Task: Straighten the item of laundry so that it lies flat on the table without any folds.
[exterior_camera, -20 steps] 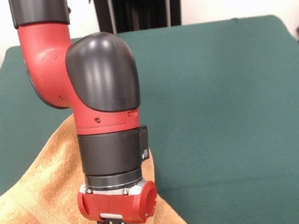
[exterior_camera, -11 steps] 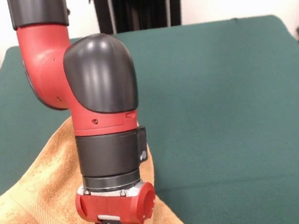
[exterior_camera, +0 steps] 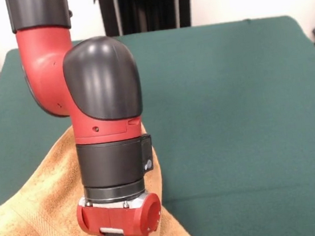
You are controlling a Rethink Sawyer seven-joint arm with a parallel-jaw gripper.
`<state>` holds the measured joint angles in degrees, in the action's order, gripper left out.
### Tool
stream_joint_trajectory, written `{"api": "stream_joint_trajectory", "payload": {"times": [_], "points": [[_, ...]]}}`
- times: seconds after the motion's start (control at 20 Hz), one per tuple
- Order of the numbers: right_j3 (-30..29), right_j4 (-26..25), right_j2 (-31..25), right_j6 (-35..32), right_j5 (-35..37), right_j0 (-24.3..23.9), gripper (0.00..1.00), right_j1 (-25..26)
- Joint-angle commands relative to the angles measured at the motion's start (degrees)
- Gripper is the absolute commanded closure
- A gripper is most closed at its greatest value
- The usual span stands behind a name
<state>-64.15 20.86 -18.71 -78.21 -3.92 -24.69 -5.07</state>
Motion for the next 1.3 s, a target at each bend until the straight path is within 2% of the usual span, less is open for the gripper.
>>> {"api": "stream_joint_trajectory", "payload": {"times": [0.05, 0.65, 0.85, 0.9, 1.1, 1.3], "points": [[-4.39, 0.20, -3.51, -15.39, -1.46, -1.34, 0.00, 3.98], [-4.65, -0.35, -5.11, -15.58, -1.87, -2.36, 0.00, 4.29], [-4.41, 0.98, -4.11, -15.48, -0.96, -1.77, 0.00, 4.06], [-4.40, 1.37, -4.21, -15.40, -0.35, -1.83, 1.00, 4.03], [-4.05, 2.74, -3.40, -15.16, 1.50, -1.27, 1.00, 3.93], [-4.35, 1.05, -4.40, -15.07, -0.18, -2.04, 1.00, 4.08]]}}
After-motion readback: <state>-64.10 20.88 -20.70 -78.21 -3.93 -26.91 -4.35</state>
